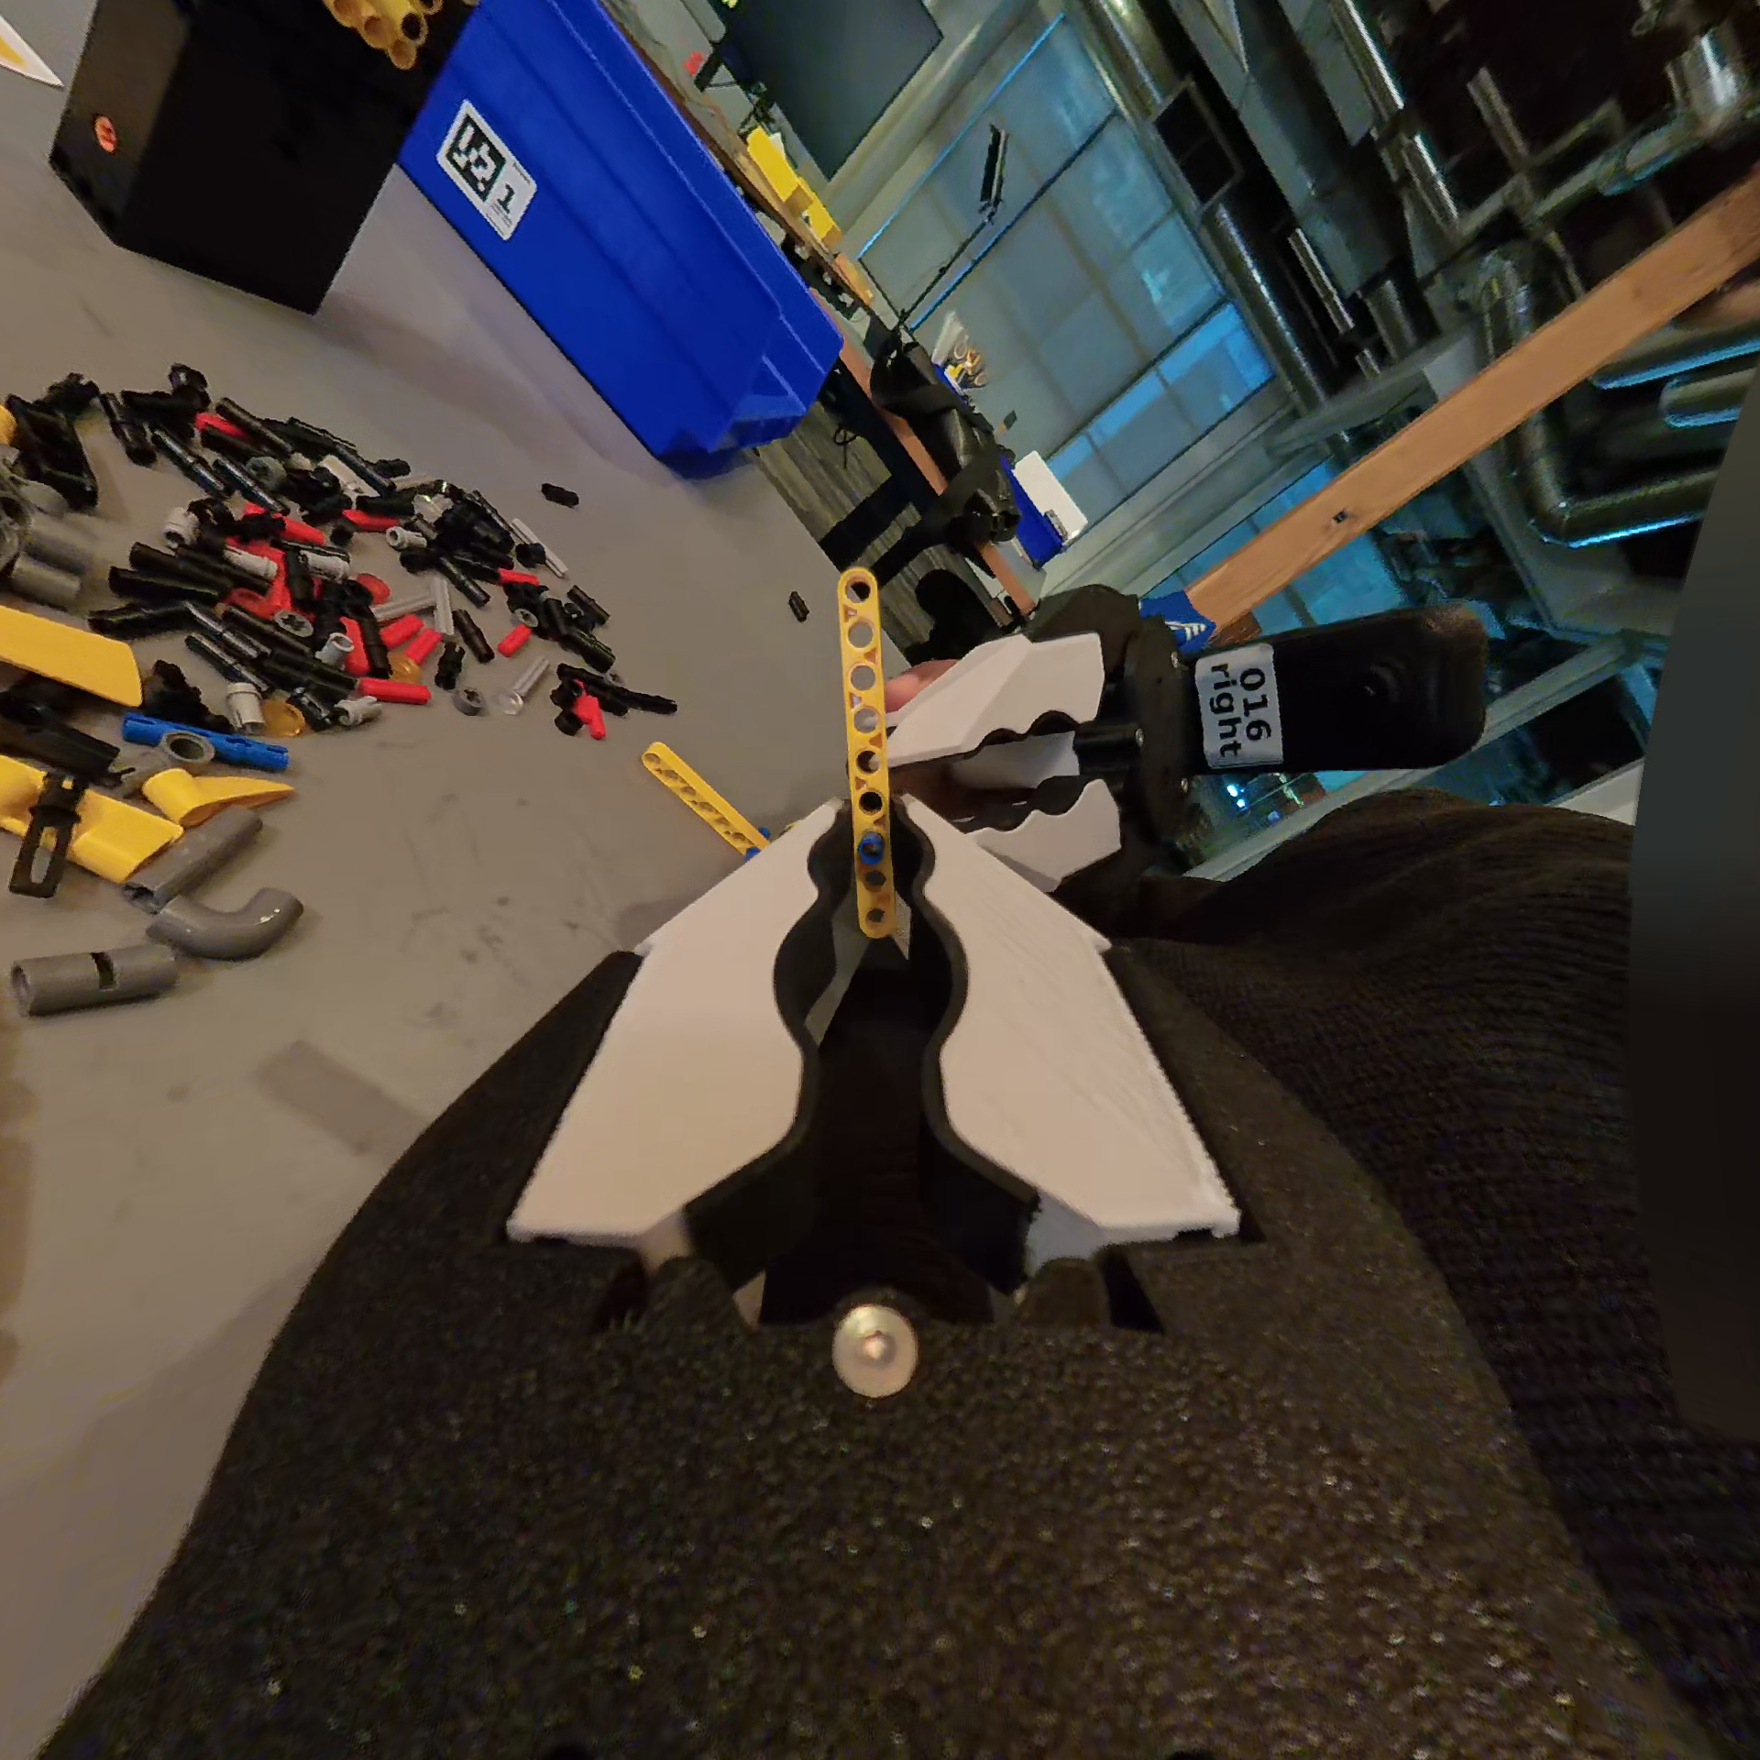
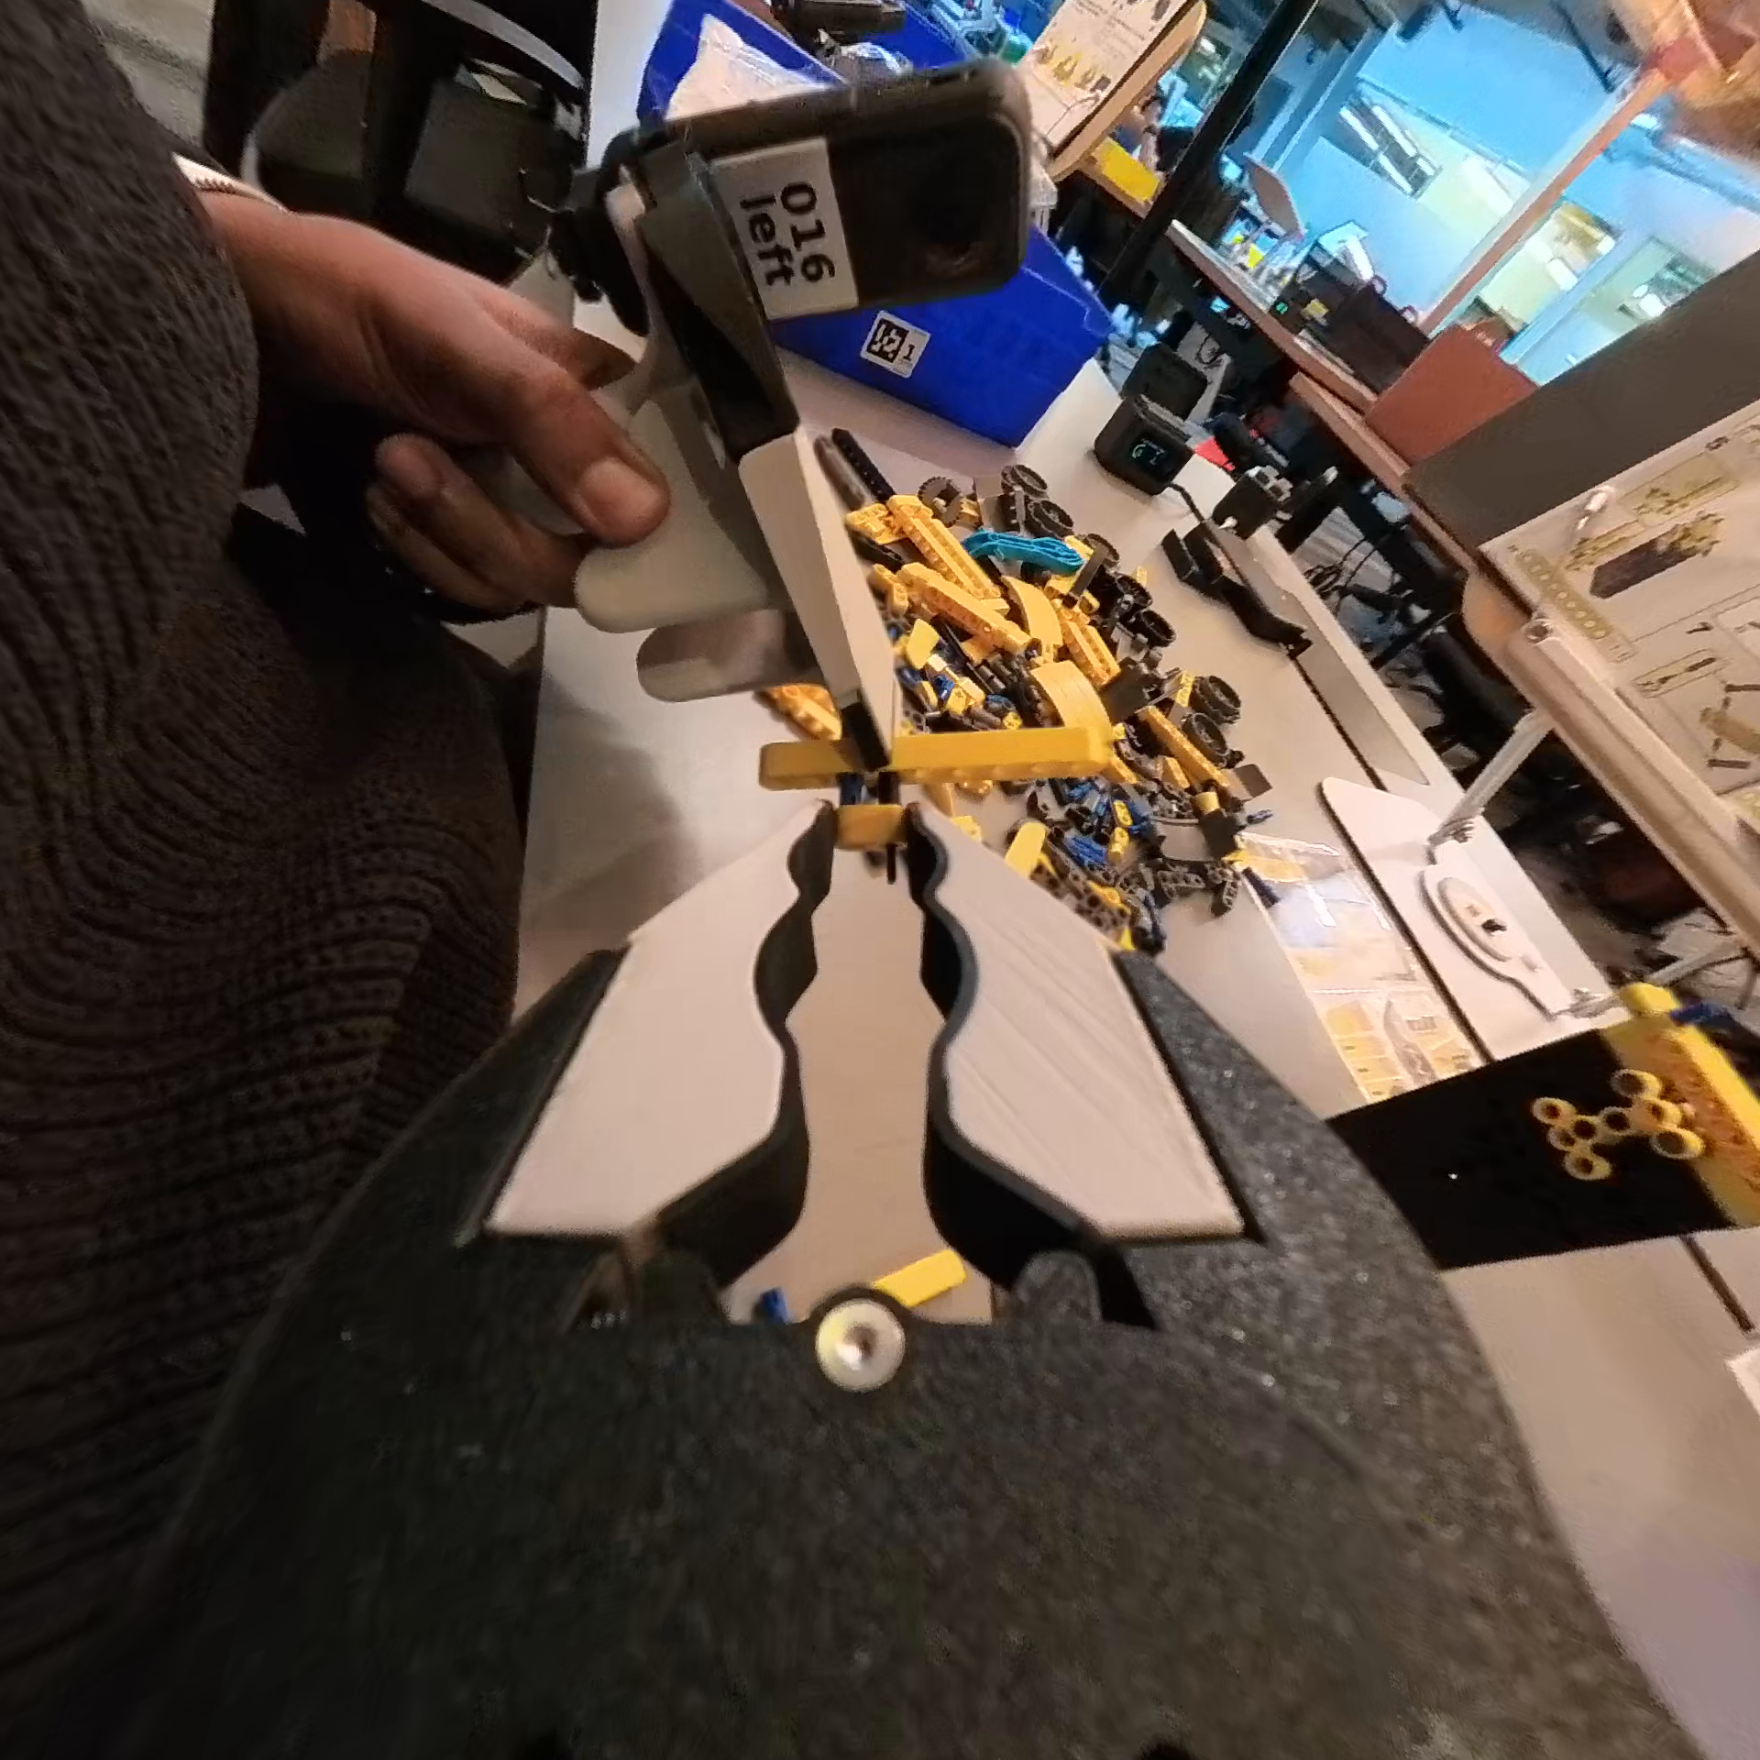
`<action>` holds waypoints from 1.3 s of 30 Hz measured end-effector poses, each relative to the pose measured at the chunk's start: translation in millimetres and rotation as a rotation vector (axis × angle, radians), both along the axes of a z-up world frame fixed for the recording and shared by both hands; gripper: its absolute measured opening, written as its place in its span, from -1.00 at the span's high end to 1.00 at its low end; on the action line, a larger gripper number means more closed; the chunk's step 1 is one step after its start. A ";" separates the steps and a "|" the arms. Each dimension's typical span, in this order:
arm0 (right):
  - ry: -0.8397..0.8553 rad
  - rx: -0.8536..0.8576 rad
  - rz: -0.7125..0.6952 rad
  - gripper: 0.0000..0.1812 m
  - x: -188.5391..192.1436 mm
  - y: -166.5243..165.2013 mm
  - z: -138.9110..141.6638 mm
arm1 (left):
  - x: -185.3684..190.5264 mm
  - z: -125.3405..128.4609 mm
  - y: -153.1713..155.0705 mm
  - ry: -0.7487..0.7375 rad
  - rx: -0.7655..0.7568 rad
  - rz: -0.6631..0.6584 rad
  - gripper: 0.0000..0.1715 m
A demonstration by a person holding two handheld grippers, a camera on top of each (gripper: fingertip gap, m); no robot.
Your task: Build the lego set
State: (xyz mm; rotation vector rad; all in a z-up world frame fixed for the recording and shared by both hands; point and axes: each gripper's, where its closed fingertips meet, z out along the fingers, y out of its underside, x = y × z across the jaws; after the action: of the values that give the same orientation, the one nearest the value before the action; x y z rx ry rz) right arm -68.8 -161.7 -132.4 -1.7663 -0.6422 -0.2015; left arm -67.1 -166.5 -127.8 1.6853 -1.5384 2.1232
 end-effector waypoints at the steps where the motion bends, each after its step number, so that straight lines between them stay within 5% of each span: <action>1: 0.021 -0.008 0.002 0.84 0.1 -0.1 -0.2 | 0.2 -0.1 -0.1 -0.001 0.001 0.002 0.92; 7: 0.156 -0.056 0.008 0.84 0.0 0.1 -3.2 | 0.9 -2.2 -0.8 0.003 0.051 0.014 0.92; 21: -0.103 0.033 -0.134 0.85 3.9 1.7 -6.7 | 4.3 -7.5 0.9 -0.006 0.067 0.067 0.92; 30: -0.099 0.024 -0.120 0.85 0.6 -1.1 -9.7 | 1.6 -11.2 -2.1 0.022 -0.057 0.022 0.92; 39: 0.145 -0.032 -0.061 0.84 -3.1 -4.2 -3.4 | -2.0 -6.3 -3.8 0.031 -0.248 -0.026 0.92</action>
State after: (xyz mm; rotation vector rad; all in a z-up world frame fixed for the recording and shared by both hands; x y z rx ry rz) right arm -71.9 -165.9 -135.8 -1.8137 -0.4903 -0.1044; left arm -69.1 -170.3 -134.1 1.5967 -1.2217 2.1585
